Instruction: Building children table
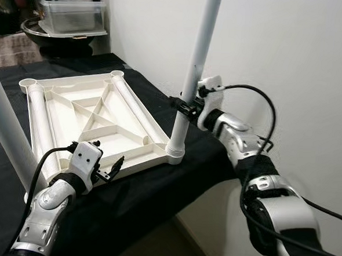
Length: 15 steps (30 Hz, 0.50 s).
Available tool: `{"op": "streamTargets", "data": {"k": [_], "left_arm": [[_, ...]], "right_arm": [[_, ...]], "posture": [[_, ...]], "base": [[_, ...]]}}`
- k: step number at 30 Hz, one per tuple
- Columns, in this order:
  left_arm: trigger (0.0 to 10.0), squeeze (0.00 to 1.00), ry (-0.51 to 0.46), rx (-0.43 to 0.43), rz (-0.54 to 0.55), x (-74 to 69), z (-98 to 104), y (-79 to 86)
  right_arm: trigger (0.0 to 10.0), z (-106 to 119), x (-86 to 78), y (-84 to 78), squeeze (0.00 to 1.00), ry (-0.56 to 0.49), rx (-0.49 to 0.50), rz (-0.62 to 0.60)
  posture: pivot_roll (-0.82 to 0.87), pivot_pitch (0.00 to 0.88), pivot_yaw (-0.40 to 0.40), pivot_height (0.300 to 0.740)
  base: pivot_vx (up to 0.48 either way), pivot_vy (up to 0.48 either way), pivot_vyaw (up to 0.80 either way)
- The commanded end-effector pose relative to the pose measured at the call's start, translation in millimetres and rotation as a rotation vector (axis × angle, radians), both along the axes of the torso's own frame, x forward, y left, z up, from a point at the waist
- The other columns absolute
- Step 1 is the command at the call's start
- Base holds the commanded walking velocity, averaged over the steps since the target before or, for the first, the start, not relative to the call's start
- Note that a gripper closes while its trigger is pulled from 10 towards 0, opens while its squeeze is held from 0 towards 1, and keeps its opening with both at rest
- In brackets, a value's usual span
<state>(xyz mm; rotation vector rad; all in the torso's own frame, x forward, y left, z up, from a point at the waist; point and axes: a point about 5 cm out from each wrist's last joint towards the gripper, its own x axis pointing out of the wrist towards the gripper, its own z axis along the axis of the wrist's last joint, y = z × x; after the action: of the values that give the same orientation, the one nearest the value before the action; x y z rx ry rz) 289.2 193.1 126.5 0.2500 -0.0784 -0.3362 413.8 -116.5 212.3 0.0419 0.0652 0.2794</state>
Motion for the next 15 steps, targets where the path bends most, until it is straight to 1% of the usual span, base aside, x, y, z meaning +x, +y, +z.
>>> {"op": "streamTargets", "data": {"k": [1, 2, 3, 4, 5, 6, 7, 8, 11, 12, 13, 14, 15], "left_arm": [[10.0, 0.00, 0.006, 0.012, 0.011, -2.1, -2, 3.7], [10.0, 0.00, 0.007, 0.011, 0.010, -2.5, -3, 2.9], [10.0, 0.00, 0.007, 0.011, 0.010, -2.5, -3, 2.9], [10.0, 0.00, 0.008, 0.011, 0.009, -3.0, -4, 1.7], [10.0, 0.00, 0.008, 0.011, 0.009, -3.0, -4, 1.7], [10.0, 0.00, 0.013, 0.010, 0.005, -3.7, -5, 0.7], [10.0, 0.00, 0.016, 0.010, 0.001, -4.0, -5, 0.3], [10.0, 0.00, 0.019, 0.011, -0.002, -3.8, -6, 0.5], [10.0, 0.00, 0.019, 0.011, -0.002, -3.8, -6, 0.5], [10.0, 0.00, 0.020, 0.013, -0.004, -2.5, -6, 0.8], [10.0, 0.00, 0.015, 0.013, -0.003, -0.6, -4, 1.1], [10.0, 0.00, 0.015, 0.013, -0.003, -0.6, -4, 1.1], [10.0, 0.00, 0.012, 0.012, -0.002, 0.7, -3, 1.0]], "right_arm": [[0.0, -49, -8.6, -34.3, 0.00, 0.212, -0.028, -0.320], [0.0, -55, -11.7, -37.6, 0.00, 0.236, -0.015, -0.400], [0.0, -55, -11.7, -37.6, 0.00, 0.236, -0.015, -0.400], [0.0, -61, -14.8, -35.4, 0.00, 0.259, 0.006, -0.443], [0.0, -61, -14.8, -35.4, 0.00, 0.259, 0.006, -0.443], [10.0, -52, -15.6, -17.9, 0.00, 0.229, 0.037, -0.397], [10.0, -36, -15.5, -0.3, 0.00, 0.169, 0.077, -0.330], [10.0, -19, -15.9, 11.5, 0.00, 0.096, 0.107, -0.270], [10.0, -19, -15.9, 11.5, 0.00, 0.096, 0.107, -0.270], [10.0, 0, -14.8, 17.1, 1.00, 0.028, 0.128, -0.221], [10.0, 18, -11.2, 18.7, 1.00, -0.025, 0.145, -0.167], [10.0, 18, -11.2, 18.7, 1.00, -0.025, 0.145, -0.167], [10.0, 33, -7.6, 19.3, 0.30, -0.062, 0.153, -0.092]], "posture": [[0.04, 0.000, -0.119, 0.740], [0.04, 0.000, -0.118, 0.740], [0.04, 0.000, -0.118, 0.740], [0.04, 0.000, -0.118, 0.740], [0.04, 0.000, -0.118, 0.740], [0.04, 0.000, -0.105, 0.740], [0.03, 0.000, -0.097, 0.740], [0.03, 0.000, -0.097, 0.740], [0.03, 0.000, -0.097, 0.740], [0.02, 0.000, -0.100, 0.740], [0.02, 0.000, -0.105, 0.740], [0.02, 0.000, -0.105, 0.740], [0.02, 0.000, -0.106, 0.740]], "base": [[0.000, 0.000, 0.00], [0.000, 0.000, 0.00], [0.000, 0.000, 0.00], [0.000, 0.000, 0.00], [0.000, 0.000, 0.00], [0.000, 0.000, 0.00], [0.000, 0.000, 0.00], [0.000, 0.000, 0.00], [0.000, 0.000, 0.00], [0.000, 0.000, 0.00], [0.000, 0.000, 0.00], [0.000, 0.000, 0.00], [0.000, 0.000, 0.00]]}}
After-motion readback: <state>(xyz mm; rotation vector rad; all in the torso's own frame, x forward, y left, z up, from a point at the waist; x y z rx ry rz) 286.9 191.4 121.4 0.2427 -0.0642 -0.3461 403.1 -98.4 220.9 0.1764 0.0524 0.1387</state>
